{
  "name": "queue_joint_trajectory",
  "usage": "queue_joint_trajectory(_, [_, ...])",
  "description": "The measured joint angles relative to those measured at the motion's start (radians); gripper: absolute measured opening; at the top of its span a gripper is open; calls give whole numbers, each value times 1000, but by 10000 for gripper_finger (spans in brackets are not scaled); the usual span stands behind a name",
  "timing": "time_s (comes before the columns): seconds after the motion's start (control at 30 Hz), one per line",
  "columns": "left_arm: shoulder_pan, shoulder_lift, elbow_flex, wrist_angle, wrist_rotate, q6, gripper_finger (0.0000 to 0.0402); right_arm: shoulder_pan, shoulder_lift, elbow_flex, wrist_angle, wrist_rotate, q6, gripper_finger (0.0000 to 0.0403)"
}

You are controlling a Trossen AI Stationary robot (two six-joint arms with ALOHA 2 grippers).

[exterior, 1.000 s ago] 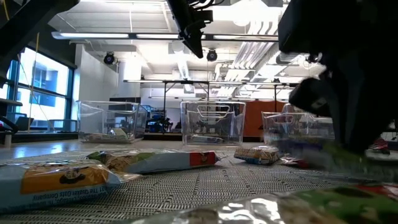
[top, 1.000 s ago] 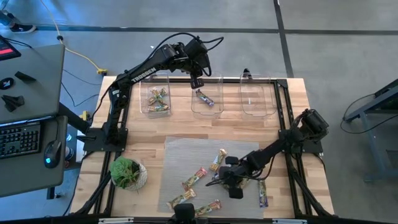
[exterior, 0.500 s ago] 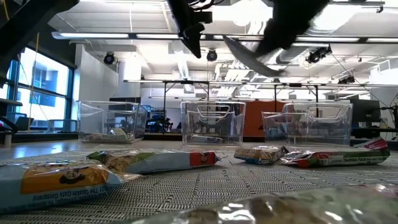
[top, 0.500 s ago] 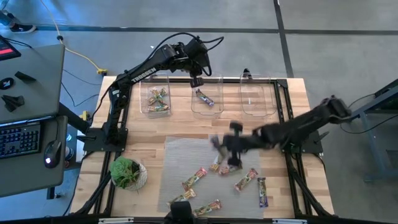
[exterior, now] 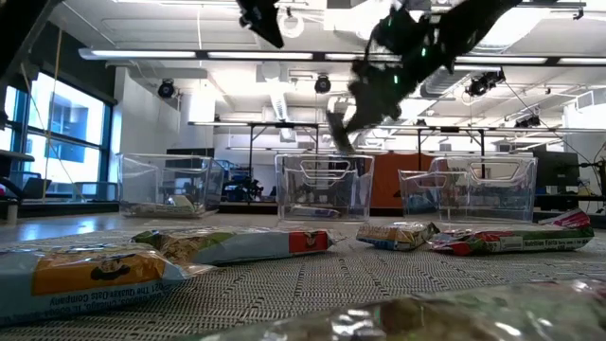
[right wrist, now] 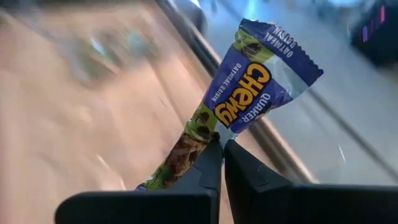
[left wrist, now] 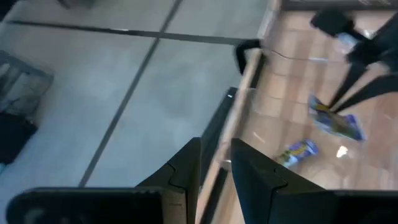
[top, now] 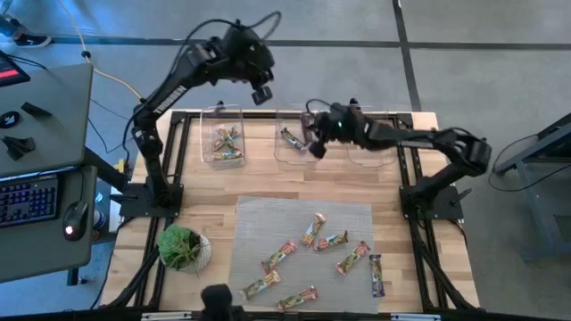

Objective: Pick and place Granola Bars by type
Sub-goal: Put the left blue granola bar into the middle transparent bin

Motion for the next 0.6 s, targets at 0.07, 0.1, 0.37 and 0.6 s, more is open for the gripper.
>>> queue_joint_trajectory(0.07, [33, -3, 0, -11, 23, -17, 83, -51, 45, 0, -14, -32, 16, 0])
queue_joint_trajectory(0.1, [49, -2, 0, -20, 31, -22, 83, -70, 65, 0, -9, -47, 28, 0])
queue_joint_trajectory(0.37, [117, 46, -2, -41, 139, -40, 83, -96, 205, 0, 29, -129, 1, 0])
queue_joint_trajectory(0.6, [121, 83, -2, -45, 165, -16, 83, -89, 245, 2, 41, -177, -15, 10])
